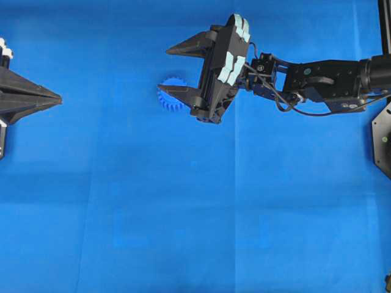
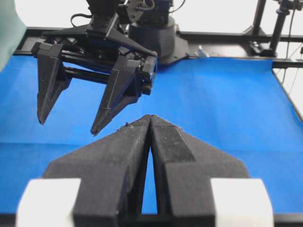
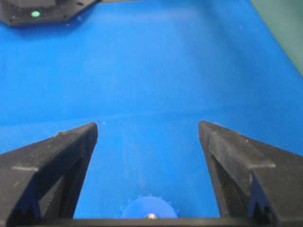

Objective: Insert the shaft placed at a random location into the center hole of the small gear at another random location.
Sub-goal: 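Open the right gripper and raise it away from the gear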

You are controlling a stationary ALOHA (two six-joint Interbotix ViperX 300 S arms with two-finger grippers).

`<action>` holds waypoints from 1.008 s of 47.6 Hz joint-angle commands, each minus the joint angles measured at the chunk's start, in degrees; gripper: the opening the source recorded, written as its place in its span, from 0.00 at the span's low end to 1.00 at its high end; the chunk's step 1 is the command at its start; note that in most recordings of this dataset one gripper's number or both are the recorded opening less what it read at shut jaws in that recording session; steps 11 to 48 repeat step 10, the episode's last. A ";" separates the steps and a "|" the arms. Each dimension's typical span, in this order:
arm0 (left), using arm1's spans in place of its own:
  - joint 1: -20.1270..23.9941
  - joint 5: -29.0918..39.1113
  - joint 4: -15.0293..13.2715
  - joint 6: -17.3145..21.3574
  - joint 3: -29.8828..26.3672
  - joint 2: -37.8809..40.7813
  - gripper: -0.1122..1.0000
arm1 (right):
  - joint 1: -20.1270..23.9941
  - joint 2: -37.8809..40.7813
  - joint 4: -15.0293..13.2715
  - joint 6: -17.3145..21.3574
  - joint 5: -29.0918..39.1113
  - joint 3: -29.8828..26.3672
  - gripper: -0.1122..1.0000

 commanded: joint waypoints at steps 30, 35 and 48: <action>-0.09 -0.44 0.09 -0.09 -0.53 0.18 0.10 | 0.26 -4.39 -0.09 0.09 -0.26 2.90 0.74; -0.09 -0.44 0.09 -0.09 -0.53 0.18 0.10 | 0.26 -4.39 -0.09 0.09 -0.26 2.90 0.74; -0.09 -0.44 0.09 -0.09 -0.53 0.18 0.10 | 0.26 -4.39 -0.09 0.09 -0.26 2.90 0.74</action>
